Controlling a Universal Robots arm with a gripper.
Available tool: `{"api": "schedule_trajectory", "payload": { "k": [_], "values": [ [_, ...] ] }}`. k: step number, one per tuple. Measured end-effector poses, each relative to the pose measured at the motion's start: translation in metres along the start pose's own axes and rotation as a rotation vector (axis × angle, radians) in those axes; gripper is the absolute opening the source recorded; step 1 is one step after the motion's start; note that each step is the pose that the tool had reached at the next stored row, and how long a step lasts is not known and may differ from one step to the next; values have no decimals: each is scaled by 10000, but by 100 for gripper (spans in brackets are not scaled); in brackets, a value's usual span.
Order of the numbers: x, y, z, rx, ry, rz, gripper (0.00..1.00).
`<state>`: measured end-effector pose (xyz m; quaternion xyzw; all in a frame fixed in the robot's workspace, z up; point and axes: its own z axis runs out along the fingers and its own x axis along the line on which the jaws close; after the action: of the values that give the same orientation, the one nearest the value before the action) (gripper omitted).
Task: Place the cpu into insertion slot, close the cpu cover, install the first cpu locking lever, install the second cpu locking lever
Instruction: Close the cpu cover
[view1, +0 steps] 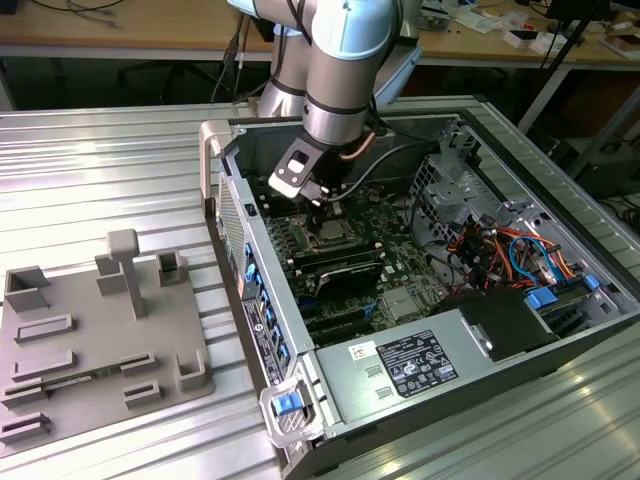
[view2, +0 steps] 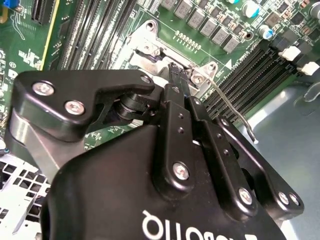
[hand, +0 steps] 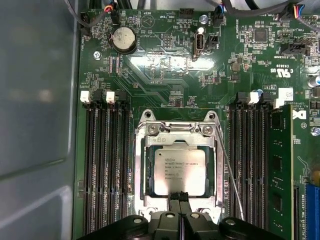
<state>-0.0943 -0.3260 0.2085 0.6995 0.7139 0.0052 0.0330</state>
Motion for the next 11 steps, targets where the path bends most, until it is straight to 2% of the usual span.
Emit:
{"api": "schedule_trajectory", "payload": {
  "k": [7, 10, 11],
  "values": [
    [1, -2, 9, 2, 15, 3, 11],
    [0, -3, 2, 1, 62, 4, 11],
    [-1, -2, -22, 1, 70, 6, 11]
  ]
}}
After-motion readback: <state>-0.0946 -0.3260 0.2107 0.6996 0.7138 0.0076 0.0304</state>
